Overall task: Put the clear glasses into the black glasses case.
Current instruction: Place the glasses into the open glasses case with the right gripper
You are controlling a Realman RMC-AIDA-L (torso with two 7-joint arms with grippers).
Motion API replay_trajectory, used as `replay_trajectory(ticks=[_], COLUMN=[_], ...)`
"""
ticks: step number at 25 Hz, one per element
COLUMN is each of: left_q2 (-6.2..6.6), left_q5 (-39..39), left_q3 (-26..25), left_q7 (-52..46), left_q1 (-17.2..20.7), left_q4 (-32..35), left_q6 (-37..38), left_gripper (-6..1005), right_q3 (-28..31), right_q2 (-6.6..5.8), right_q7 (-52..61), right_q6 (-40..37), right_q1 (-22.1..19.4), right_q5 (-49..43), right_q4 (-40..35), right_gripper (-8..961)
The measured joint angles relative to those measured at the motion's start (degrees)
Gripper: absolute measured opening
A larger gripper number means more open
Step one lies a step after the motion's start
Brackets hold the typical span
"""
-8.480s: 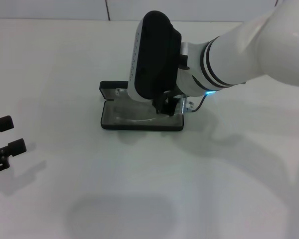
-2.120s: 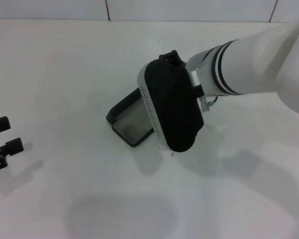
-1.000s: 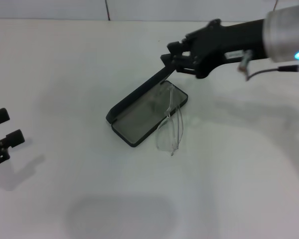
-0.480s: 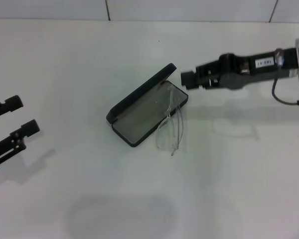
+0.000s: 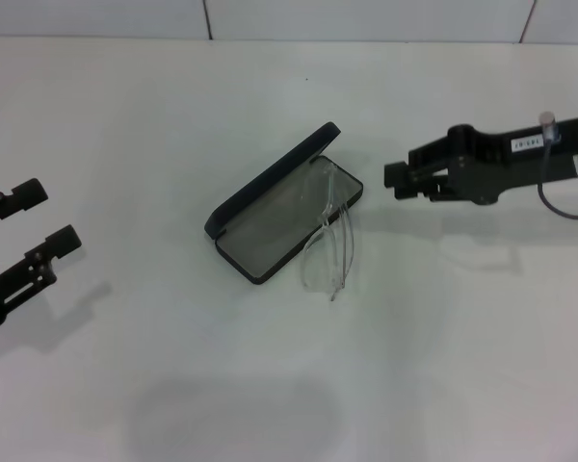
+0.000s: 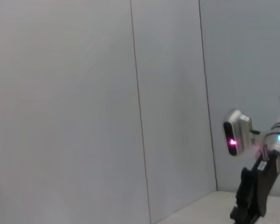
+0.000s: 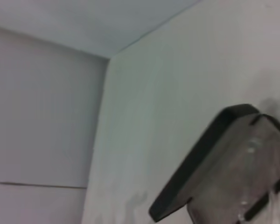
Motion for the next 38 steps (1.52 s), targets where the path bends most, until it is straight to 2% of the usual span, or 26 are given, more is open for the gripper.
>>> replay_trajectory(ticks=[6,13,22,38], left_q2=[-0.04,0.06,-0.03,-0.13], left_q5=[-1.5,-2.1,-2.3,-2.3], left_q3=[0.0,0.0,0.0,0.0], left_q7=[1.2,1.2,2.4,2.6], left_q1=[-0.5,-0.6,-0.2,-0.2], left_q4=[-1.3,-2.3,-3.1,-3.2], left_q6=[0.0,0.0,0.1,0.2], left_gripper=[567,567,566,566], right_q3=[-0.3,-0.4,-1.6,-1.9], right_q2=[-0.13,0.66,1.57,2.04], right_q7=[0.1,0.0,-0.3,-0.7], right_q6=[0.7,1.2,2.1,3.4], right_q1=[1.4,1.5,1.9,1.8], right_q5=[-0.2,-0.3,-1.7,-2.5], right_q4=[2.4,4.8,4.9,4.9], right_gripper=[235,235,235,235])
